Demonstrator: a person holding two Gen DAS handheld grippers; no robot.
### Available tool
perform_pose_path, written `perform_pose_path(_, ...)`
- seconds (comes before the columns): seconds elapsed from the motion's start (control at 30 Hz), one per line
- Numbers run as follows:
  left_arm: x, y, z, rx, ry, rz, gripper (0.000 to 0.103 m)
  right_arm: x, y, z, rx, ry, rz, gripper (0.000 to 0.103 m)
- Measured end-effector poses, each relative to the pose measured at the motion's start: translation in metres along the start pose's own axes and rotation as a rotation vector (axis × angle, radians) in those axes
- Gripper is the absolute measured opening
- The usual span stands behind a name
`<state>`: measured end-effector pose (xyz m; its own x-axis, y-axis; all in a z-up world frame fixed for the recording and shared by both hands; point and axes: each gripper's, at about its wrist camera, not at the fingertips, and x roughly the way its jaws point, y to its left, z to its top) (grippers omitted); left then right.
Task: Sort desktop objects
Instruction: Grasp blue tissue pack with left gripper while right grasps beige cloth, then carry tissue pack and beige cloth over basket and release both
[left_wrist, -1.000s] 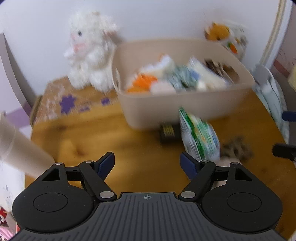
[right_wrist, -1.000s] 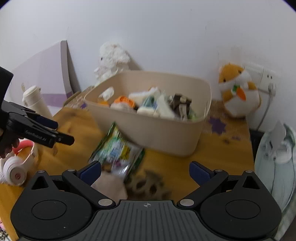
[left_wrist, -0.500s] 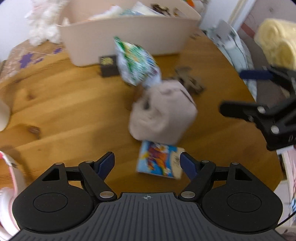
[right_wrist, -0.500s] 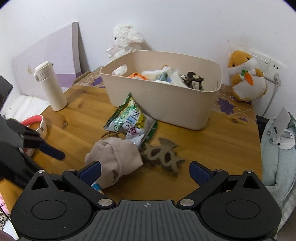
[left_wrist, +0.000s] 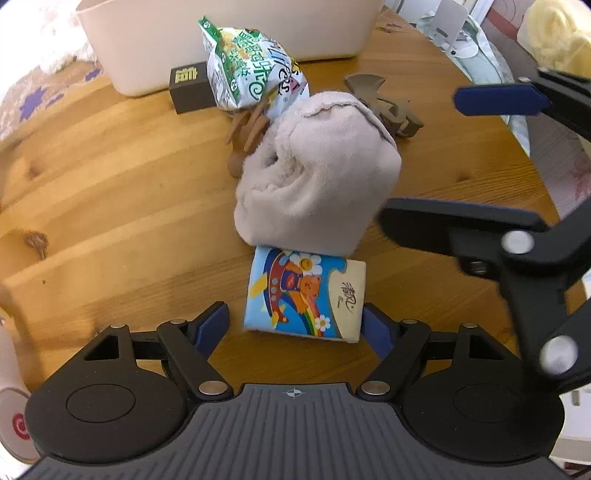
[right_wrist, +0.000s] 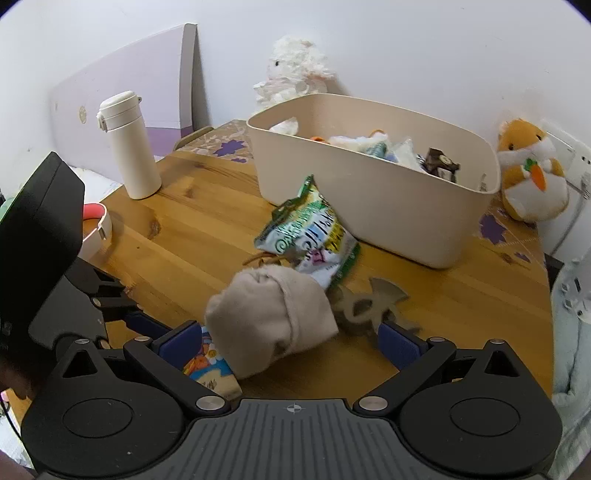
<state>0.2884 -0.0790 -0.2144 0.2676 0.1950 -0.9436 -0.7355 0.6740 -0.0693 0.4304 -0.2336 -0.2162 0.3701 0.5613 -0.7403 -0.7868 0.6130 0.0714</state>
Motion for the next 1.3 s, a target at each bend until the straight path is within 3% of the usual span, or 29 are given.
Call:
perform_pose_path(0.4,-0.004,0.028,0.0,-0.045,-0.044,0.052,0.069,0.03,0.011,0.012,-0.068,0.01,0.029,0.102)
perform_pose_path(0.5,-0.003,0.032,0.002,-0.049,-0.054,0.055,0.069,0.037,0.008,0.011,-0.066,0.047,0.055,0.092)
perform_pose_path(0.7,-0.002,0.041,0.003,-0.004,-0.078,0.062,0.069,0.049,0.001,0.01,-0.046,0.072,0.057,0.091)
perform_pose_path(0.83,0.003,0.043,0.005,0.042,-0.079,0.074,0.081,0.057,0.0,0.009,-0.049,0.092,0.066,0.09)
perform_pose_path(0.9,0.004,0.044,0.006,0.041,-0.09,0.067,0.081,0.059,0.0,0.007,-0.054,0.099,0.077,0.081)
perform_pose_path(0.93,0.004,0.046,0.006,0.039,-0.099,0.069,0.081,0.059,0.0,0.007,-0.051,0.103,0.081,0.067)
perform_pose_path(0.97,0.004,0.046,0.006,0.039,-0.106,0.068,0.077,0.059,-0.001,0.006,-0.042,0.108,0.089,0.055)
perform_pose_path(1.03,0.002,0.047,0.006,0.046,-0.141,0.065,0.065,0.058,-0.004,0.004,-0.017,0.111,0.091,0.043)
perform_pose_path(1.07,0.001,0.048,0.006,0.044,-0.137,0.056,0.065,0.056,-0.005,0.004,-0.006,0.111,0.095,0.036)
perform_pose_path(1.3,-0.007,0.055,0.006,-0.003,-0.141,0.029,0.064,0.031,-0.016,-0.001,0.053,0.077,0.092,0.023)
